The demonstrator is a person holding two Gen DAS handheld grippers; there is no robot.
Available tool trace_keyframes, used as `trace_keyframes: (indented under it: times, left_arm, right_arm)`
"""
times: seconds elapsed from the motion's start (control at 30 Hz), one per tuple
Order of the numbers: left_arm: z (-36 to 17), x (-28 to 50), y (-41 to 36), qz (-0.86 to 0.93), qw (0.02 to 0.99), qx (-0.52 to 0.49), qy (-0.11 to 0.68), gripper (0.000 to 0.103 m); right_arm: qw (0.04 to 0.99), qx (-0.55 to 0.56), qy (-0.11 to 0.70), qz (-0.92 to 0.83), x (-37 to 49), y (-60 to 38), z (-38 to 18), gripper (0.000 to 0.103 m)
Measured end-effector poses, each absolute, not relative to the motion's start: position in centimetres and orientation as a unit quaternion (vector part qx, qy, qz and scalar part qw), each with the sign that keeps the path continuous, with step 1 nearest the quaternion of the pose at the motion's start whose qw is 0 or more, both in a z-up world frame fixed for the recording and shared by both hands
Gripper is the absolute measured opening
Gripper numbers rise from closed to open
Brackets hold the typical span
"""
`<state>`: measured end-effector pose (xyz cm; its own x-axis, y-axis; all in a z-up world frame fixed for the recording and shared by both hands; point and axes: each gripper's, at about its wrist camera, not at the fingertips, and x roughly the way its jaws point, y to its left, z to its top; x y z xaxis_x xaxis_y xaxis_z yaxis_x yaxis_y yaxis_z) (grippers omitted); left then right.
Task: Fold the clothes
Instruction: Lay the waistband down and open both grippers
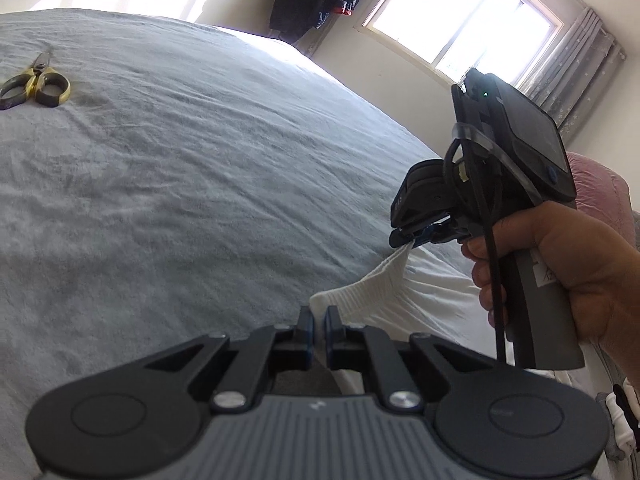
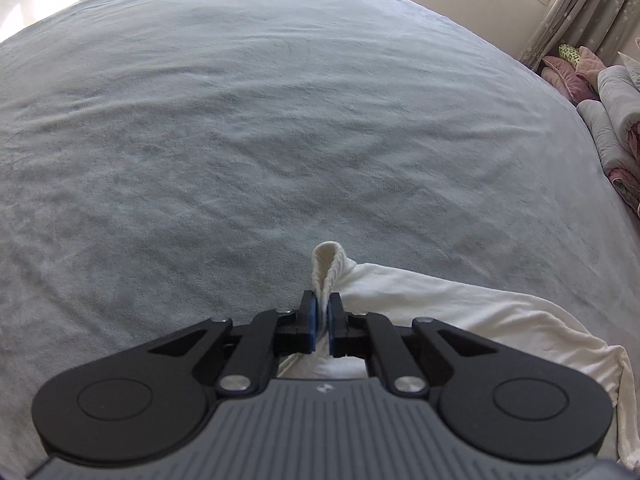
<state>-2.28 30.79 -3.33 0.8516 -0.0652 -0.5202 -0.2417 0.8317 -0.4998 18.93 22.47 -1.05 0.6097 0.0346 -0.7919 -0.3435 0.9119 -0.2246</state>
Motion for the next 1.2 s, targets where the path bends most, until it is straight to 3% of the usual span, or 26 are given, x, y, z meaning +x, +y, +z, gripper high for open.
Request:
trace_keyframes:
  times: [0.37, 0.7, 0.77, 0.83, 0.87, 0.9, 0.93, 1.0, 1.2]
  left_arm:
    - [-1.9, -2.2, 34.9, 0.111, 0.918, -0.305, 0.227, 0.005]
    - [-4.8, -0.5, 35.3, 0.144, 0.904, -0.283, 0.286, 0.007]
    - [-4.7, -0.4, 35.2, 0.147, 0.905, -0.277, 0.286, 0.010]
    - [-4.6, -0.4, 35.1, 0.145, 0.906, -0.275, 0.287, 0.015]
    - [-4.6, -0.4, 35.1, 0.141, 0.906, -0.277, 0.287, 0.021]
    - [-4.5, -0.5, 35.0, 0.139, 0.906, -0.279, 0.285, 0.028]
    - [-4.3, -0.6, 35.0, 0.140, 0.907, -0.279, 0.282, 0.032]
    - [-4.0, -0.8, 34.8, 0.151, 0.910, -0.271, 0.273, 0.042]
    - [-2.9, -1.5, 34.4, 0.171, 0.912, -0.269, 0.258, 0.056]
  right_arm:
    - [0.900, -0.152, 0.377, 0.157, 18.8, 26.5, 0.9, 0.005]
    - [0.892, -0.151, 0.395, 0.160, 19.0, 28.6, -3.4, 0.006]
    - [0.893, -0.160, 0.389, 0.162, 18.8, 28.9, -3.4, 0.008]
    - [0.890, -0.160, 0.392, 0.170, 18.7, 28.6, -3.1, 0.023]
    - [0.889, -0.159, 0.394, 0.172, 18.6, 28.3, -2.9, 0.029]
    - [0.889, -0.153, 0.393, 0.177, 18.4, 27.8, -2.5, 0.044]
    - [0.891, -0.148, 0.390, 0.179, 18.1, 27.2, -2.2, 0.049]
    - [0.893, -0.139, 0.386, 0.184, 17.6, 25.9, -1.6, 0.049]
    - [0.901, -0.115, 0.384, 0.166, 16.6, 20.7, -0.4, 0.049]
